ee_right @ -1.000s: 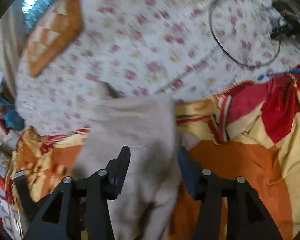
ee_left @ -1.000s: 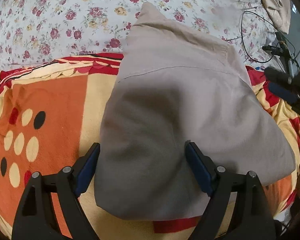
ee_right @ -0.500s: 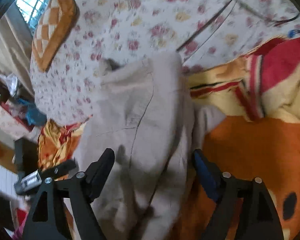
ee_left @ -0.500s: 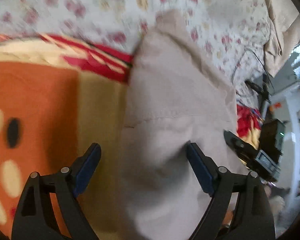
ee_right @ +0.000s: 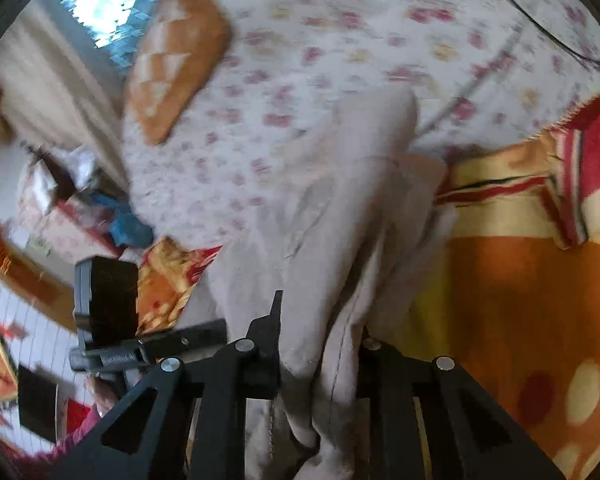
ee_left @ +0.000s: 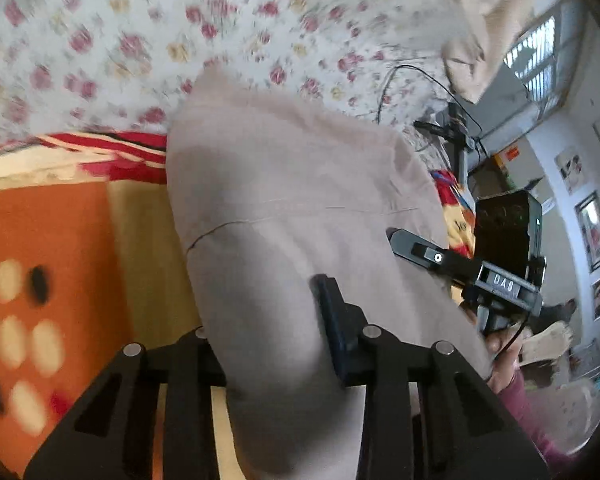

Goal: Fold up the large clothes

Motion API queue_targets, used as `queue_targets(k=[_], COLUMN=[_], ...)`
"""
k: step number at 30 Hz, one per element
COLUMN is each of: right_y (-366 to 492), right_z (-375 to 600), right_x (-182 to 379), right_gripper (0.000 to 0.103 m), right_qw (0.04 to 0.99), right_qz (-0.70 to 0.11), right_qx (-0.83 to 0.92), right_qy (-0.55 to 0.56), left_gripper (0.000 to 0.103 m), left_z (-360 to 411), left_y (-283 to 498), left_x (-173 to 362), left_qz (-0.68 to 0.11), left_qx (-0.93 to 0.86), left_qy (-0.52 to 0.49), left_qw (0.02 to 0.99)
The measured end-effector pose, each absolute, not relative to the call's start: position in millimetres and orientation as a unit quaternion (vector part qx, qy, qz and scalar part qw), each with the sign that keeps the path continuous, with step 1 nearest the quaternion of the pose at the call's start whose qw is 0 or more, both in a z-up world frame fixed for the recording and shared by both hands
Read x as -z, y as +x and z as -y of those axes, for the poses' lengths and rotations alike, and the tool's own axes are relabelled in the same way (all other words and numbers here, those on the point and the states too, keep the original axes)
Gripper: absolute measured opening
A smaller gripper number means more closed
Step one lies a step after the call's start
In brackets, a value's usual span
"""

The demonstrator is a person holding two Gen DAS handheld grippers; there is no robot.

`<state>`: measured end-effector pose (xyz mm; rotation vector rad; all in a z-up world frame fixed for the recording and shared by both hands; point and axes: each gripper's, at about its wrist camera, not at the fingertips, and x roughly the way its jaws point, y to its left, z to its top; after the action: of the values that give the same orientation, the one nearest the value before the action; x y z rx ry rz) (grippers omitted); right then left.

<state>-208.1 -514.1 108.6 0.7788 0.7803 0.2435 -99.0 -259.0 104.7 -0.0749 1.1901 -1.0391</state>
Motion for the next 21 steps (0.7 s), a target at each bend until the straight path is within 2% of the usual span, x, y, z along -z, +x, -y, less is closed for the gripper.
queue_targets(k=[3, 5, 7, 8, 9, 13, 14, 16, 18, 21], right_y=[-228.7, -238.3, -243.9, -246.1, -249.9, -281.2, -284.9, -278.1, -264.8, -224.9], right_z=[480.9, 459.4, 444.6, 442.1, 442.6, 449.1, 442.1, 421.1, 397.9, 385.6], right_x=[-111.7, -98.3, -77.0, -69.3, -67.8, -112.7, -129.5, -146.8, -153.7, -123.6], right_gripper=[0.019, 0.026, 0.043, 0.047, 0.049, 0.052, 0.052, 0.052, 0.05, 0.047], right_qw=[0.835, 0.829, 0.825, 0.822, 0.82, 0.858, 0.872, 0.887, 0.897, 0.887], right_qz=[-0.38, -0.396, -0.448, -0.469, -0.479, -0.414, -0.397, -0.387, -0.376, -0.416], right_qx=[-0.14, -0.144, -0.092, -0.067, -0.043, -0.002, -0.015, -0.041, -0.064, -0.031], right_qy=[0.374, 0.367, 0.332, 0.316, 0.31, 0.303, 0.287, 0.25, 0.223, 0.199], left_gripper=[0.032, 0.036, 0.038, 0.045, 0.048, 0.065, 0.071, 0.076, 0.076, 0.077], left_z=[215.2, 193.5, 184.5, 180.1, 172.8, 162.6, 160.8, 155.9, 166.2, 179.6], left_y=[-126.7, -143.6, -154.8, -157.7, -161.8, -167.3, -167.6, -162.6, -159.4, -159.7], left_x=[-114.6, -98.8, -70.4, -62.6, -61.0, -86.1, -91.3, -96.1, -91.2, -74.2], left_qz=[-0.54, -0.553, -0.579, -0.583, -0.582, -0.533, -0.52, -0.501, -0.498, -0.503], left_qx=[0.454, 0.423, 0.383, 0.374, 0.366, 0.335, 0.328, 0.31, 0.295, 0.275], left_qy=[-0.016, 0.005, 0.039, 0.04, 0.034, 0.036, 0.037, 0.039, 0.052, 0.077], left_qw=[0.709, 0.718, 0.719, 0.72, 0.725, 0.776, 0.788, 0.807, 0.814, 0.816])
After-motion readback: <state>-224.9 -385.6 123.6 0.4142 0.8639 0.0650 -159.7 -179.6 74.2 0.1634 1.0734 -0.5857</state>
